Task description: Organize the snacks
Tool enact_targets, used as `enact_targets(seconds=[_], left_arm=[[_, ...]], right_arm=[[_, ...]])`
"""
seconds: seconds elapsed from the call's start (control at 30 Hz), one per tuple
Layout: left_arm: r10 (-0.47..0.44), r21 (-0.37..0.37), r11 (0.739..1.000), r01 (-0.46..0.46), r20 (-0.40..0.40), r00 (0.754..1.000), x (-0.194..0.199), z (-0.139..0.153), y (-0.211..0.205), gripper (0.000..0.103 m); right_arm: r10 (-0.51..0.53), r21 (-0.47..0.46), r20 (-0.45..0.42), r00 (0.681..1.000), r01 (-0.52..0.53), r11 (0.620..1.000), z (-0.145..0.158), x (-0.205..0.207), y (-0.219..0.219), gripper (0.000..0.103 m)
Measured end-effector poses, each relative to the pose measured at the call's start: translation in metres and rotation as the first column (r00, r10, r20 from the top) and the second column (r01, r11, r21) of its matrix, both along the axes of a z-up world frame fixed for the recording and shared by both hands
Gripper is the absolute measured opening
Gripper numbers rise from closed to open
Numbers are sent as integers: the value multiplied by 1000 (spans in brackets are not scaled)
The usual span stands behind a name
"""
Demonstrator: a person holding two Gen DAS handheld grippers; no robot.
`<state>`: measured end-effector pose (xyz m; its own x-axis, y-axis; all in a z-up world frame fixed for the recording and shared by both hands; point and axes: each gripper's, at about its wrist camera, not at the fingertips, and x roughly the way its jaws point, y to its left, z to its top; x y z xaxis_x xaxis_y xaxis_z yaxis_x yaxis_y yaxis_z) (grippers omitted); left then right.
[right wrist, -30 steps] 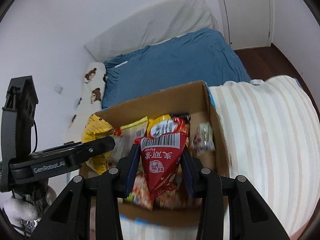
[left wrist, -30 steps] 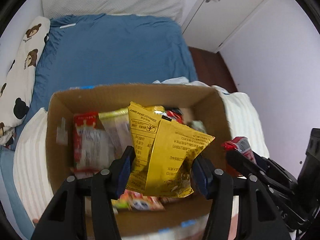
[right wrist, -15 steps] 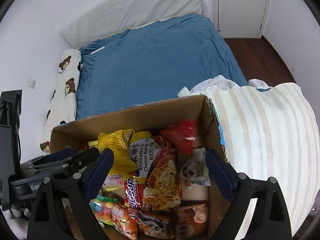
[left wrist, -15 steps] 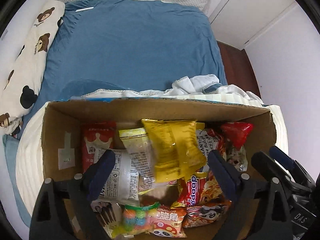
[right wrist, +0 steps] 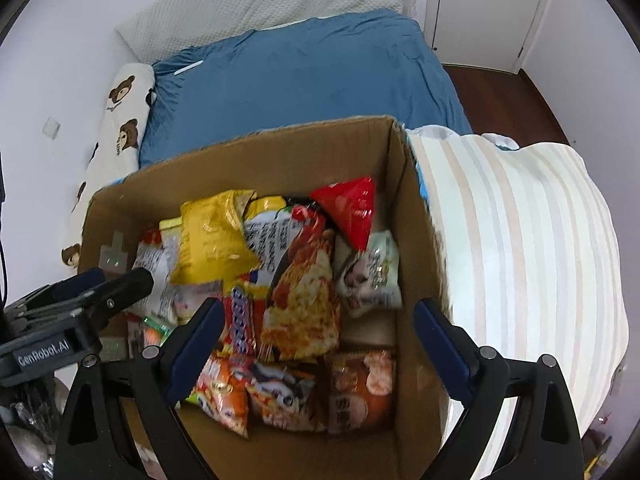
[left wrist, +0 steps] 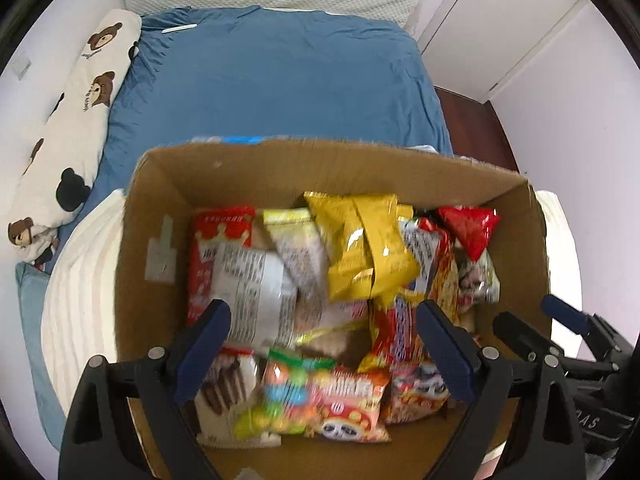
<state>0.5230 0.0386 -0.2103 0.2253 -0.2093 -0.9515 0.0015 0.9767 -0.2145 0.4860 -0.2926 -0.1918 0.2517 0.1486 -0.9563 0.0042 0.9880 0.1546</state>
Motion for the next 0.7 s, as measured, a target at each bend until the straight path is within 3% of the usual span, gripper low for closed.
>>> enact_targets(seconds=[0.4, 0.7], left_arm=[[14, 3, 1000, -14, 58, 998, -70, 35, 9, 95], [40, 17, 999, -45, 203, 978, -151, 86, 10, 95]], right_arm=[[36, 18, 46, 998, -37, 999, 37, -51, 4, 97], [51, 48, 155, 987, -59, 997, 83, -129, -2, 97]])
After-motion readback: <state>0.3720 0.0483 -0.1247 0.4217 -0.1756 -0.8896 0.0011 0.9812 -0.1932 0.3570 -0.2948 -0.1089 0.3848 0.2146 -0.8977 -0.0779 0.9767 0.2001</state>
